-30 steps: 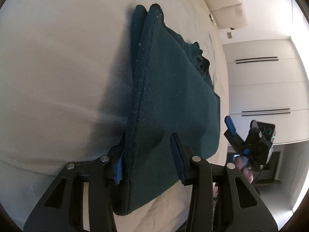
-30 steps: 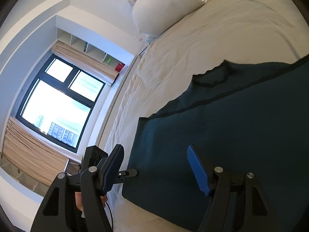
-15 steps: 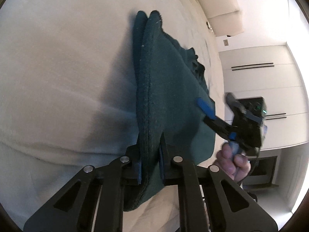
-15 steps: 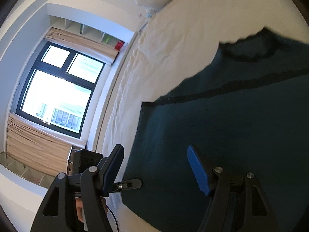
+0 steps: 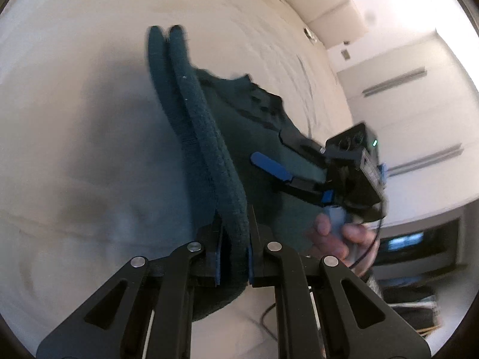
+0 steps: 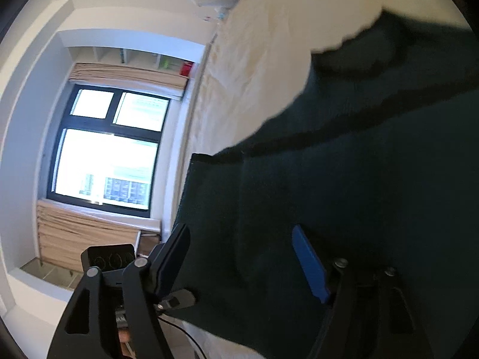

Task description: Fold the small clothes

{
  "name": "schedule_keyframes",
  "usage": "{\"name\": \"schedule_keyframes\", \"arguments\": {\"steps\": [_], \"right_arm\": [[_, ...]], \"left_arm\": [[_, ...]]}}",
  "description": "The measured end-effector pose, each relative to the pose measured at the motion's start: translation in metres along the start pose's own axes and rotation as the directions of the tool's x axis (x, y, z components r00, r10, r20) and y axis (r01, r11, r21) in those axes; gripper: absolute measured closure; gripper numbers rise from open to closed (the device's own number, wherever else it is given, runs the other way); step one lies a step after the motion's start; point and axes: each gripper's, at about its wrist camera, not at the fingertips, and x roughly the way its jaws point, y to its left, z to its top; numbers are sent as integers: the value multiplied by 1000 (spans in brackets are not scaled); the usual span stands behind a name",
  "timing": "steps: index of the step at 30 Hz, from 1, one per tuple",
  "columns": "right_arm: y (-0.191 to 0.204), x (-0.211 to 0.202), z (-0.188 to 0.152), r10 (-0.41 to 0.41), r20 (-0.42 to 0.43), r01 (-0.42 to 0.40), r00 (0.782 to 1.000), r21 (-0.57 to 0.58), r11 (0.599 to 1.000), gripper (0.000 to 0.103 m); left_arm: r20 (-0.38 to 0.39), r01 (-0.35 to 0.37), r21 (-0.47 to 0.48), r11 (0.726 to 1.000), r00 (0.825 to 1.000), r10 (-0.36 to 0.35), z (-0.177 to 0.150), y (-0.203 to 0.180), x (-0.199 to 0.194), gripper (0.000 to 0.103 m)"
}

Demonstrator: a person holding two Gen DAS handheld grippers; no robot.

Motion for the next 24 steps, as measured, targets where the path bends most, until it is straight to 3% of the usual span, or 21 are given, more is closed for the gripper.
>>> {"name": "schedule_keyframes", "arguments": {"steps": [6, 9, 14, 16, 17, 20, 24], "right_arm": [[-20, -48, 15, 90, 29, -90, 996, 27, 996, 16], [-32, -64, 19, 73, 34, -74, 997, 27, 997, 16], [-29, -70, 17, 33, 25, -33, 999, -19, 999, 16], [-30, -68, 17, -25, 10, 26, 1000, -41, 999, 16], [-31, -63, 17, -67, -1, 67, 998, -46, 997, 22], [-38, -52, 18, -158, -48, 156, 986, -43, 987, 55], [-38, -63, 17, -193, -24, 191, 981, -53, 980, 86]], "left_arm": [[-19, -42, 92, 995, 999, 44, -11, -69, 52, 93], [-29, -105, 149, 983, 994, 110, -26, -93, 85, 93], [-43, -150, 164, 975, 986, 159, -45, -99, 112, 92], [-33, -168, 177, 970, 984, 177, -50, -102, 115, 92], [-27, -174, 180, 968, 983, 182, -52, -102, 114, 92], [-14, -188, 194, 963, 981, 195, -56, -109, 114, 92], [-8, -194, 201, 960, 980, 200, -62, -119, 114, 92]]}}
